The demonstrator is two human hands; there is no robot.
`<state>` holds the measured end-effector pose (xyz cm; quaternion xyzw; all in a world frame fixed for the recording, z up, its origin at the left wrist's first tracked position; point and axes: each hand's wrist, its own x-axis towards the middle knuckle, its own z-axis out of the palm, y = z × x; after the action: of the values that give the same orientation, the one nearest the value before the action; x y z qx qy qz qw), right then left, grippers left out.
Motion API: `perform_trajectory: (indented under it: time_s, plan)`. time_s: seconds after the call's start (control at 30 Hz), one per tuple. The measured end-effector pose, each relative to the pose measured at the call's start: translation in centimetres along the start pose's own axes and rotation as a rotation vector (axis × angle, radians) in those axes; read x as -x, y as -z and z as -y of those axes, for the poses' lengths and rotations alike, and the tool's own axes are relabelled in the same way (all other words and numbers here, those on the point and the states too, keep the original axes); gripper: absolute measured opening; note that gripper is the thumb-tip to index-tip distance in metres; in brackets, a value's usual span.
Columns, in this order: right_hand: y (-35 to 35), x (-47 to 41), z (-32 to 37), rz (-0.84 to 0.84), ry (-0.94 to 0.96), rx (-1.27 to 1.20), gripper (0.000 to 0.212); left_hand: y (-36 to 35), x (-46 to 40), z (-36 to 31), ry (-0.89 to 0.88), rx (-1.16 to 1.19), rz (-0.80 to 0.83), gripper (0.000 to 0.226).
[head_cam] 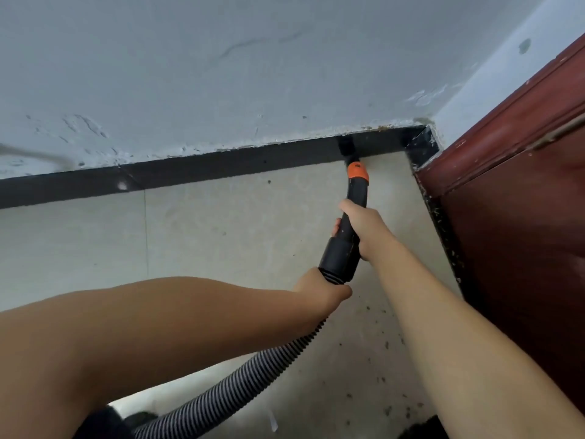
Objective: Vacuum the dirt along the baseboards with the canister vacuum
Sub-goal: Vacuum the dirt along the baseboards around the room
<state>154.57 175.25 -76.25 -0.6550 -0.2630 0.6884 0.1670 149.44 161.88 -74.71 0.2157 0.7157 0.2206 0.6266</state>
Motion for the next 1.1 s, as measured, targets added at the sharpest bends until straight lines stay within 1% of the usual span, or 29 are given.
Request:
perform_trajectory:
  time_s: [0.13,0.23,0.37,0.47,0.6,0.7,0.77,0.9,0.97,1.1]
  plan:
    - [-3.9,1.9,-2.3,0.083,0.029,0.115,0.013,1.9,2.4,2.8,0.024,0.086,-0.102,0.017]
    - [-5.9,3.2,-2.9,0.144,-0.01,0.133,0.015,2.9,4.0,3.8,0.022,0.125,-0.156,0.015]
    - [-8.4,5.0,-3.7,0.212,-0.016,0.249,0.015,3.7,5.6,5.0,0.059,0.19,-0.212,0.027]
    - [-9.1,5.9,-4.0,0.219,-0.001,0.283,0.015,3.9,6.3,5.3,0.076,0.204,-0.222,0.033]
    - [-6.4,5.9,-4.0,0.12,-0.018,0.231,0.013,2.2,6.9,4.7,0.069,0.164,-0.137,0.032]
    - [-2.6,5.5,-4.0,0.012,-0.053,0.154,0.013,-0.1,7.1,4.3,0.041,0.116,-0.03,0.023]
    - [-0.5,5.5,-4.0,-0.044,-0.079,0.075,0.014,-1.1,7.1,3.9,0.021,0.078,0.006,0.015]
    - [0.5,6.5,-2.8,-0.102,-0.085,-0.057,0.016,-0.1,7.3,2.3,-0.029,0.009,0.014,0.016]
    - [0.4,8.6,-1.8,-0.123,-0.076,-0.06,0.015,0.5,8.8,1.3,-0.046,-0.041,0.017,0.013]
    - [0.3,15.1,1.6,-0.181,-0.074,-0.03,0.016,1.4,14.6,-1.3,-0.104,-0.151,0.016,0.016]
